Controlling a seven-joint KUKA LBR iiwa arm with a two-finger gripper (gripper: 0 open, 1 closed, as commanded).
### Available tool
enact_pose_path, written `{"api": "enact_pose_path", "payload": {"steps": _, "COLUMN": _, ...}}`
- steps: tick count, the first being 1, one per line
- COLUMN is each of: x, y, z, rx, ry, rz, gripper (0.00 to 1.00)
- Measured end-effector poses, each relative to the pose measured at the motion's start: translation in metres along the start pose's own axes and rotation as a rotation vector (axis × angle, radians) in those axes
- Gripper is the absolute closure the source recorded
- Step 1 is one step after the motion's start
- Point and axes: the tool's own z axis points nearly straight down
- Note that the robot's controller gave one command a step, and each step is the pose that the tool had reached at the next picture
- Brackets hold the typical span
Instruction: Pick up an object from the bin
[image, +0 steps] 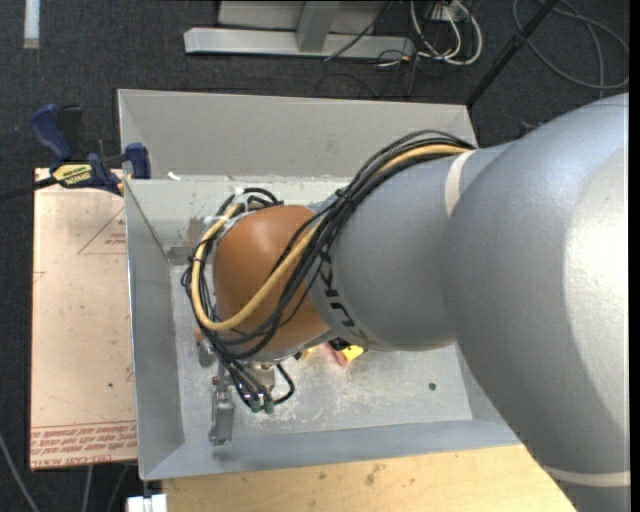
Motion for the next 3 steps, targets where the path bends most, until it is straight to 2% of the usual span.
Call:
{"api": "enact_pose_path", "payload": {"steps": 1, "x": -0.002, "y": -0.008, "z": 0.036, "rx": -0.002, "ry": -0.007, "rz": -0.271, "gripper": 0.0}}
{"api": "enact_pose_path", "payload": {"steps": 2, "x": -0.004, "y": -0.025, "z": 0.054, "rx": -0.003, "ry": -0.014, "rz": -0.395, "gripper": 0.0}}
{"api": "enact_pose_path", "payload": {"steps": 3, "x": -0.019, "y": -0.031, "z": 0.016, "rx": 0.001, "ry": 0.001, "rz": -0.119, "gripper": 0.0}}
